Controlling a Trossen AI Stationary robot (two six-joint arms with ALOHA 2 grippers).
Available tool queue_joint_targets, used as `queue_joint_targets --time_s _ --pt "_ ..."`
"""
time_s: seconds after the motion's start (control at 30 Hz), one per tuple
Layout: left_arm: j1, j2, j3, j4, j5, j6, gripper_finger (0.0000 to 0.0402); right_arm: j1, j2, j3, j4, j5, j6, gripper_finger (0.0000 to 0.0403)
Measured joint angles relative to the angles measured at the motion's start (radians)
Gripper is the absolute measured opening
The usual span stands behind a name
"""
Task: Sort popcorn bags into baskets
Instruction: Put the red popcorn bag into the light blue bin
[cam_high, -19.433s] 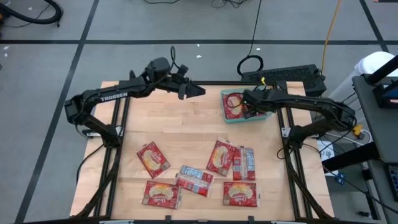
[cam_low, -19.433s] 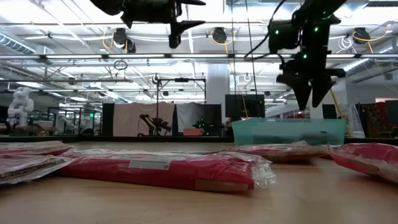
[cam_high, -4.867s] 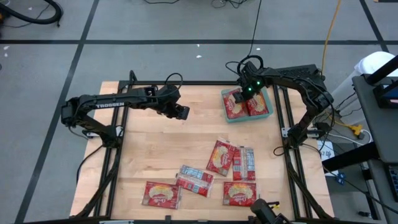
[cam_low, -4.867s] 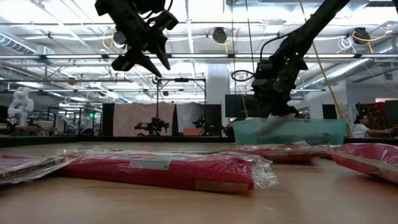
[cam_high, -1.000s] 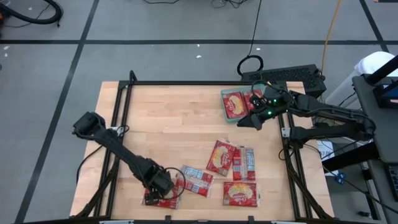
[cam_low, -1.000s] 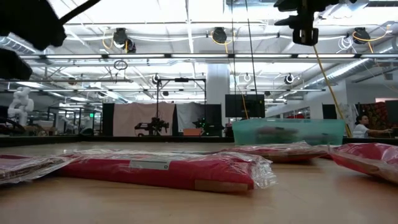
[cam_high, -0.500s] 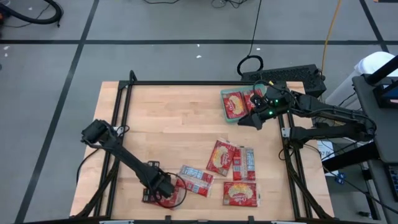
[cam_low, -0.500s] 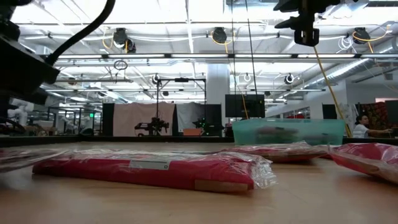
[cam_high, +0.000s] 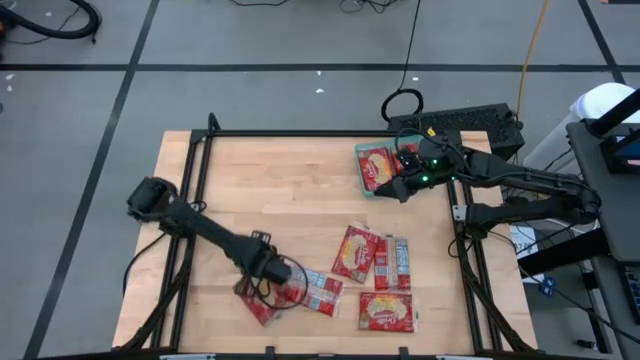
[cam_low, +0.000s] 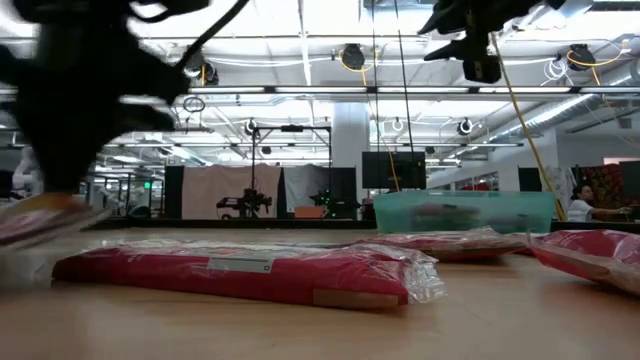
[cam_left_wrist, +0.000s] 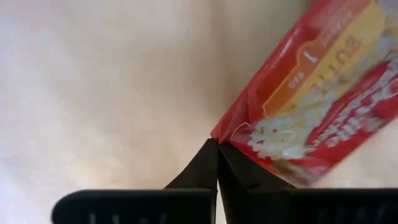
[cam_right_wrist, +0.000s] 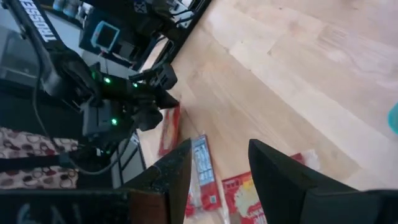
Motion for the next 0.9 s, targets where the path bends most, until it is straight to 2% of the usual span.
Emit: queue_joint_targets --time_s 0.17,0.47,0.7,0.9 --pt "0.118 -0.133 0.001 -0.012 -0.101 0.07 0.0003 0.006 0.053 0.0 0.05 0.042 0.054 0.0151" --pt "0.317 -0.304 0.002 0.001 -0.138 0.294 0.0001 0.074 0.142 0.0 0.152 0.125 0.065 0.015" --pt "0.415 -0.345 0.002 0.009 -0.135 0.435 0.0001 0.183 0.274 0.004 0.311 0.183 0.113 0.0151" --pt "0.475 -0.346 0.017 0.034 -0.114 0.546 0.0 0.204 0.439 0.126 0.381 0.187 0.009 0.0151"
